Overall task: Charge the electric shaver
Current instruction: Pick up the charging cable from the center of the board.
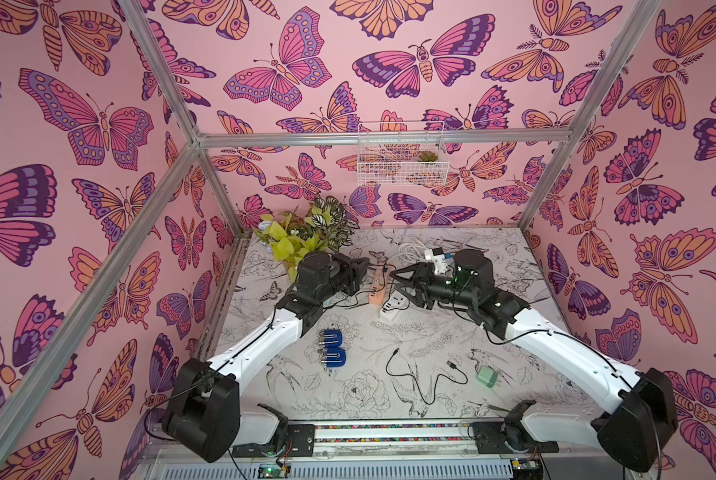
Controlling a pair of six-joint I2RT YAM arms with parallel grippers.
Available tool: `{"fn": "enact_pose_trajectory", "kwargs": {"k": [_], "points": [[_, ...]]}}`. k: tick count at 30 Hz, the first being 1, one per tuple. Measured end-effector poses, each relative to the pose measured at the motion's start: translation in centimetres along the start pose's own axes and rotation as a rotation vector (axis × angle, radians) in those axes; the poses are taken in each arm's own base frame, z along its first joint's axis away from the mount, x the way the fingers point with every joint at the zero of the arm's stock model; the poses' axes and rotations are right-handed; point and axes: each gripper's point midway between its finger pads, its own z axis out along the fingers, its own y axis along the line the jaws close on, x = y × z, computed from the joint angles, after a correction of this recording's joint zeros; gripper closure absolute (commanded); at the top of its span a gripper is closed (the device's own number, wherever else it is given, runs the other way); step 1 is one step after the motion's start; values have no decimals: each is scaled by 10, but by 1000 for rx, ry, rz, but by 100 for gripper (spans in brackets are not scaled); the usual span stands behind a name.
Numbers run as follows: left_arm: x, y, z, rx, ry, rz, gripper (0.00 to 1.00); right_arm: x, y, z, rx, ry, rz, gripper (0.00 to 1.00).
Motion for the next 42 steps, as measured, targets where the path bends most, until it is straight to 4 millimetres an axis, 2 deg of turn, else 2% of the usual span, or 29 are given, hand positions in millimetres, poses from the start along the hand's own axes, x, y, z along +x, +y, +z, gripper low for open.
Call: {"fn": "enact_pose_trajectory", "kwargs": {"k": [5,10,13,18,21,29,37,42], "points": [[10,4,8,4,53,44,100,-7,10,17,-68,-17,137,51],[15,3,9,6,80,60,100,-20,-5,39,-59,-32,232,55],[17,4,8,5,89,69,100,-22,-15,45,-36,-31,257,57],[20,7,8,-9,110,82,100,-25,-12,45,-49,-32,266,73],[21,6,8,-8,119,90,100,-29,-8,46,-60,-32,265,77],[25,-6,8,14,132,102,100,-37,-11,44,-59,-34,269,76],[24,0,10,-7,136,94,100,-41,-12,48,-62,-32,270,84],[25,2,10,-16,142,91,100,-42,-14,52,-63,-22,270,84]]}}
